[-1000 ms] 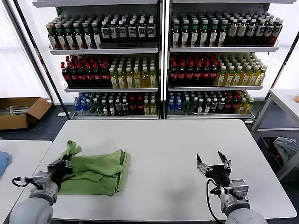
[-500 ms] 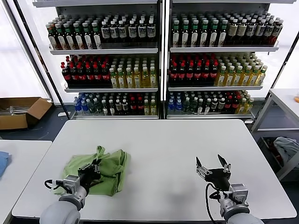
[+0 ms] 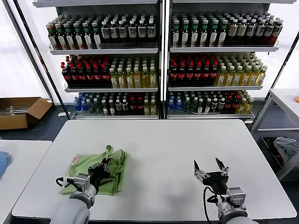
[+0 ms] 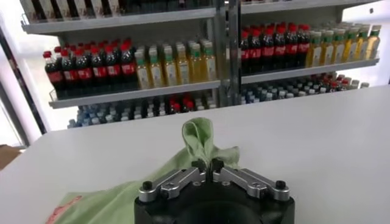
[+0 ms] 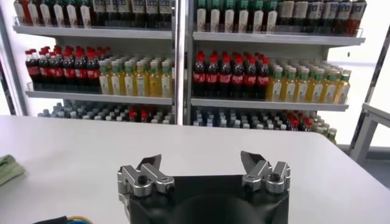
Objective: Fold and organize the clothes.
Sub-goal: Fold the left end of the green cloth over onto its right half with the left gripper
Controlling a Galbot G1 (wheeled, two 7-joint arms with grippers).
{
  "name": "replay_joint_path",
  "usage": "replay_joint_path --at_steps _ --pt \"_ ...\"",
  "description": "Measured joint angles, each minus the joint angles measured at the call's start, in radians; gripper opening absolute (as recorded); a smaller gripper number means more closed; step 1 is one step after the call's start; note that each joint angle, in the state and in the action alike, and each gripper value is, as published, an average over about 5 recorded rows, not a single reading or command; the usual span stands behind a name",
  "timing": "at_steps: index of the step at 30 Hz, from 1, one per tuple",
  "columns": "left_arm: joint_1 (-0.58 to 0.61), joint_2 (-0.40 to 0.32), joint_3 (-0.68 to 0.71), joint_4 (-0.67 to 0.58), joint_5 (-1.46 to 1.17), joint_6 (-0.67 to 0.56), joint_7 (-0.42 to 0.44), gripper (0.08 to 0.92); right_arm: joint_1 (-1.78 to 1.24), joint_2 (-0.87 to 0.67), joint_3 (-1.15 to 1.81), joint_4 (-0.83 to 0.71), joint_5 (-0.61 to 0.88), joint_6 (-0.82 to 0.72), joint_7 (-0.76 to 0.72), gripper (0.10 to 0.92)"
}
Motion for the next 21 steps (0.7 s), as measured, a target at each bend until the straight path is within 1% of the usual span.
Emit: replay_joint_path --at_steps 5,8,15,18,21 --pt "-0.016 -0.024 0.019 0.047 0.017 -0.026 0.006 0.111 -0.004 0.001 0.001 0.003 -0.001 0.003 -0.001 0.823" --pt "-0.016 -0.034 0.030 0.078 0.033 -0.046 0.008 0.154 -0.003 0.004 -0.001 -0.001 -0.004 0.008 -0.001 0.823" --pt "0.007 -0.062 0.065 0.104 0.019 -0.084 0.008 0.355 0.006 0.013 -0.015 -0.016 -0.012 0.012 -0.002 0.823" --pt "0.022 -0.077 0.086 0.088 -0.033 -0.092 -0.001 0.442 0.015 0.014 -0.022 -0.024 -0.012 0.012 -0.002 0.823" --pt "0.039 -0.093 0.108 0.047 -0.126 -0.098 -0.018 0.528 0.023 0.013 -0.029 -0.033 -0.012 0.014 -0.002 0.823"
